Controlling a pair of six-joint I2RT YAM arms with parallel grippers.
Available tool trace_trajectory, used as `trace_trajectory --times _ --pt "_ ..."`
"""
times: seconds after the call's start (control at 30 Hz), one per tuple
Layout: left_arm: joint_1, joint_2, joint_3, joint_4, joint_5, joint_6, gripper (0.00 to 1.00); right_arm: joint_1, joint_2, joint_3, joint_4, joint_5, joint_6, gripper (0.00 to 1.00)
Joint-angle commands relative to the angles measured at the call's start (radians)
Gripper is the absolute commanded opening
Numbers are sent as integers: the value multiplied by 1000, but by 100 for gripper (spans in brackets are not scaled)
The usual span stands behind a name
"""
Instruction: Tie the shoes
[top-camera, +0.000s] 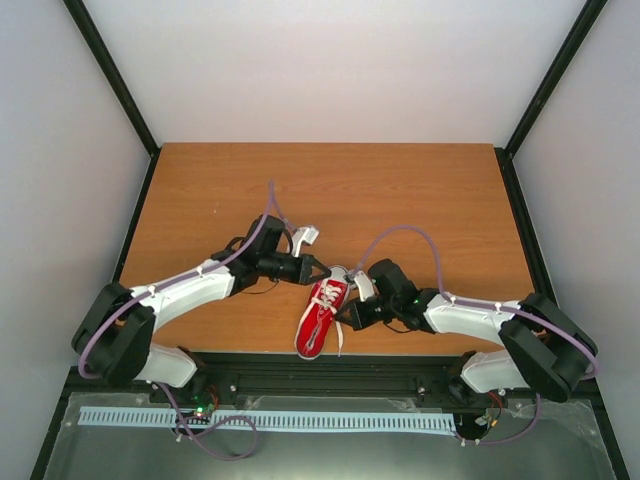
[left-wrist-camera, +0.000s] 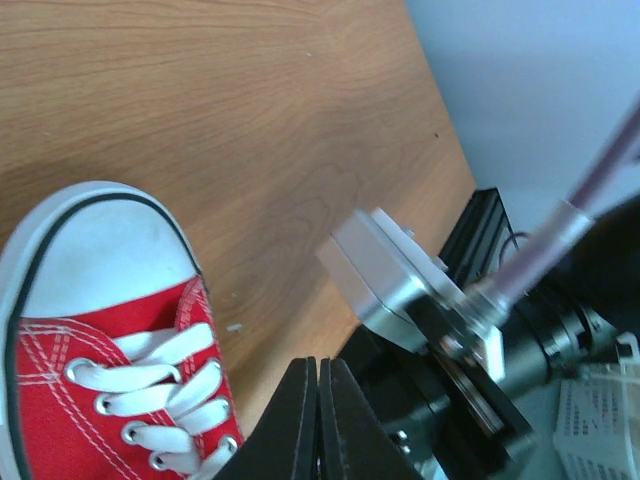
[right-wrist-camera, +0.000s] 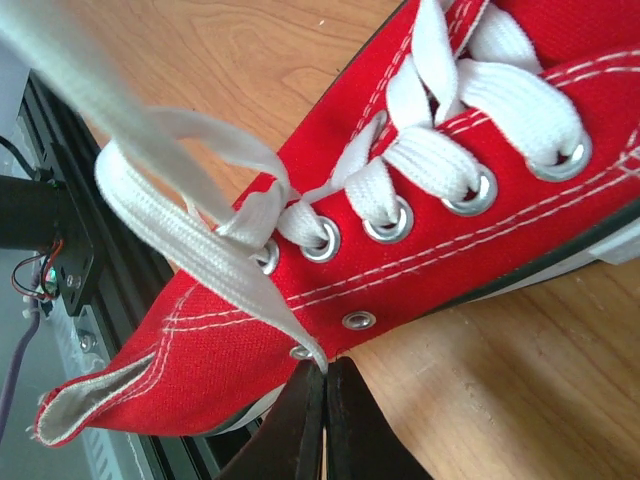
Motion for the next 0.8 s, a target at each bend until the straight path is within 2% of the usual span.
trace_trajectory --times 0.0,0.2,0.4,0.57,0.77 --pt "-25 -83 -3 -9 53 101 1 -8 8 -4 0 21 19 3" --pt "-39 -185 -77 -74 36 123 1 -24 11 -1 -7 42 51 3" --pt "-103 -256 -183 -72 4 48 1 -44 -6 4 -8 57 88 3" --pt "-173 -291 -274 -63 -40 -28 1 -44 -52 6 -4 43 89 3" --pt "-181 -338 -334 -110 -69 -44 4 -24 -146 37 -28 11 62 3"
